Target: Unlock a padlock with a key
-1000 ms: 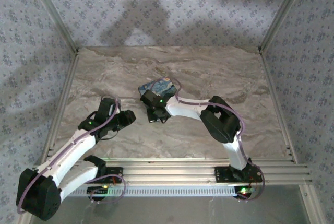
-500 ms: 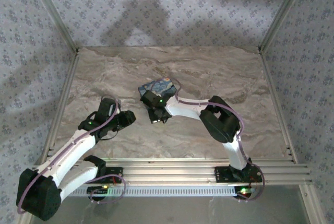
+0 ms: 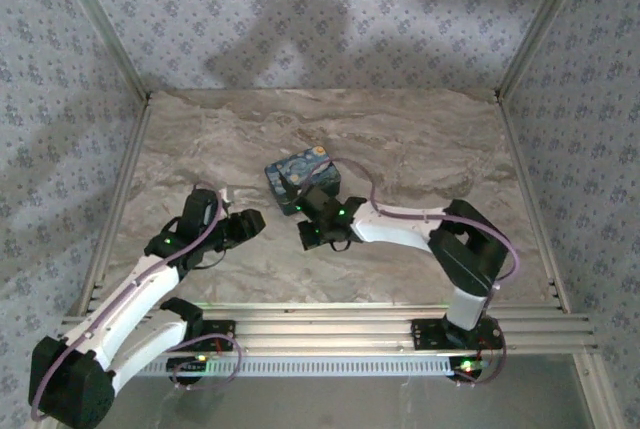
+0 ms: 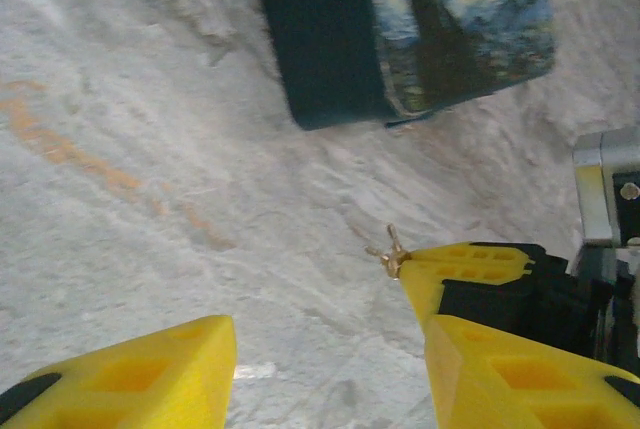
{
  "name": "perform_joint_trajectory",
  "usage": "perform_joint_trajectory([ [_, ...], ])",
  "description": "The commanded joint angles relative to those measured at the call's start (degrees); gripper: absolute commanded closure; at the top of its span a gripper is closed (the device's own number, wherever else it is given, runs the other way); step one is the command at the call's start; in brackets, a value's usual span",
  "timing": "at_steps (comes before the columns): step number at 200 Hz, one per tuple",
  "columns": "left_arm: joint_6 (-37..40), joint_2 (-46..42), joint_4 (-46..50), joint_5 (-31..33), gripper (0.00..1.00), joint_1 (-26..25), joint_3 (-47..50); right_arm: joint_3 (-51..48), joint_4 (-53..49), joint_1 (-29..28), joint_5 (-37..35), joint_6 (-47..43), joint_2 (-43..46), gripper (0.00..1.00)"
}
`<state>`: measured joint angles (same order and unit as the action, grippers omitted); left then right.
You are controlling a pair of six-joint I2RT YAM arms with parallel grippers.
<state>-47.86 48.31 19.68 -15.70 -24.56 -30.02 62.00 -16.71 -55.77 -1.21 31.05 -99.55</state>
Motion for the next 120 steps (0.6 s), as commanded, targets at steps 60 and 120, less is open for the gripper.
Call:
perform_joint_trajectory([
  [60, -4.4, 5.76, -19.91, -5.67, 0.48, -6.25, -0.95, -14.66, 18.14, 0.25, -3.12, 6.04, 17.66, 1.0],
  [120, 1.45, 14.35, -24.03, -13.05, 0.51, -7.04, -5.07, -19.57, 21.57, -0.39, -2.21, -1.17, 25.67, 1.0],
])
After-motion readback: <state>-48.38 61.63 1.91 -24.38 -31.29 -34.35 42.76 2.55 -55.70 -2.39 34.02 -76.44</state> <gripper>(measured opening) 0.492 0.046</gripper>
